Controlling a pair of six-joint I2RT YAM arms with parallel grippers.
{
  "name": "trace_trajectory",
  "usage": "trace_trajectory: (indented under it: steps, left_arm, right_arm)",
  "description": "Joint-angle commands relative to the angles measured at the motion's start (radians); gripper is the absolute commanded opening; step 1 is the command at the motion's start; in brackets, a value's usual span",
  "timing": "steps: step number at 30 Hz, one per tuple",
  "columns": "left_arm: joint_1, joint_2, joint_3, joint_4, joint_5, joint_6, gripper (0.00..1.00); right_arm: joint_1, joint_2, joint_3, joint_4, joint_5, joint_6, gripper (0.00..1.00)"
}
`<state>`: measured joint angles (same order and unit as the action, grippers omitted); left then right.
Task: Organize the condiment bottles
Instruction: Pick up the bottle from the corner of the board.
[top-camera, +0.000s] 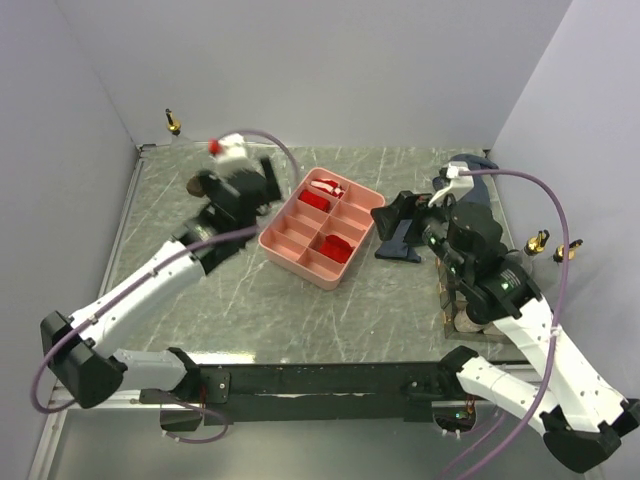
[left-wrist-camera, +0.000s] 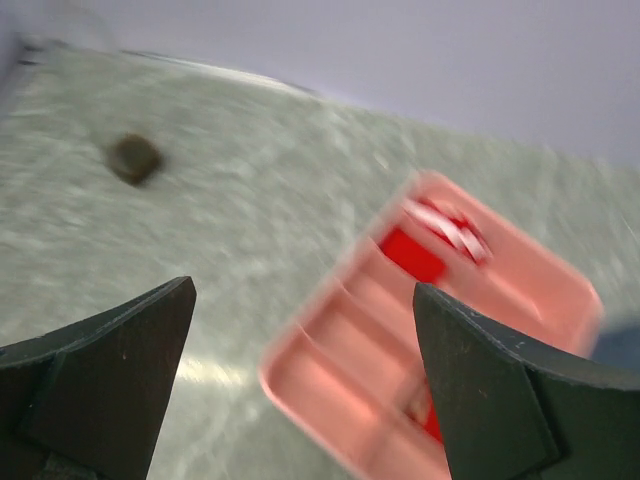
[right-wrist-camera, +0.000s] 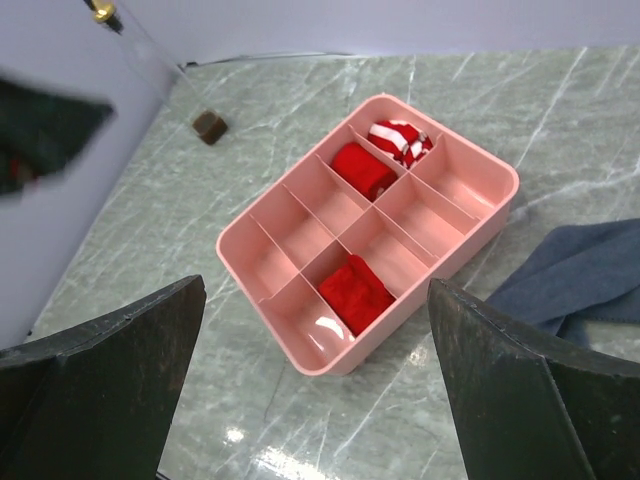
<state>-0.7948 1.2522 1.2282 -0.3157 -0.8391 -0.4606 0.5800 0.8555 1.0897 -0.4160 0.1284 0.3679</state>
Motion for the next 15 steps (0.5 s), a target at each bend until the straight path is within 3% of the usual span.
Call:
trace_trajectory:
  steps: [1,5,8,15]
  left_arm:
    - [0.237,0.029,0.074,0.194,0.156,0.063,0.97]
    - [0.486,0.157,0.128,0.269,0.303,0.086,0.97]
    - [0.593,0.269,0.214,0.27,0.385,0.091,0.97]
    - [0.72,0.441,0.352,0.299,0.436,0.089,0.97]
  right_arm:
    - [-0.002,-0.071,-0.048,0.103,-0.024,-0.026,1.0]
    - [-0.002,-0.09,-0.056,0.1,-0.01,-0.041,1.0]
    - [-0.003,-0.099,-0.063,0.108,-0.018,-0.044,1.0]
    - [-0.002,-0.089,-0.093,0.174,-0.073,-0.041,1.0]
